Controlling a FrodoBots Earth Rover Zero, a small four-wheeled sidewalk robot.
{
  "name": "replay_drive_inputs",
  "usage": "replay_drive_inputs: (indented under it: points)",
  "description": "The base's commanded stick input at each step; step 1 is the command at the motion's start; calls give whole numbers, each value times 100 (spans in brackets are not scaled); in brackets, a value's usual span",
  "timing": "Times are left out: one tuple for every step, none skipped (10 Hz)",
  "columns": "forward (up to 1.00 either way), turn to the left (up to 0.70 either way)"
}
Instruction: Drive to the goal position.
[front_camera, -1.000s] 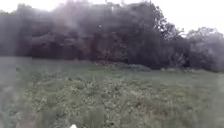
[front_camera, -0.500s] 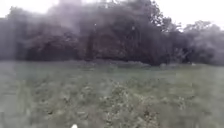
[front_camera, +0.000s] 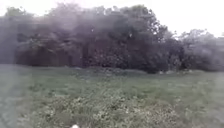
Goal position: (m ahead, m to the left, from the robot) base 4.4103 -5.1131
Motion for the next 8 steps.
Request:
replay_drive_inputs:
  points:
    - [70,-18]
    - [70,-3]
    - [70,-1]
    - [70,-35]
    - [70,-35]
    - [70,-24]
    - [70,-12]
    - [70,0]
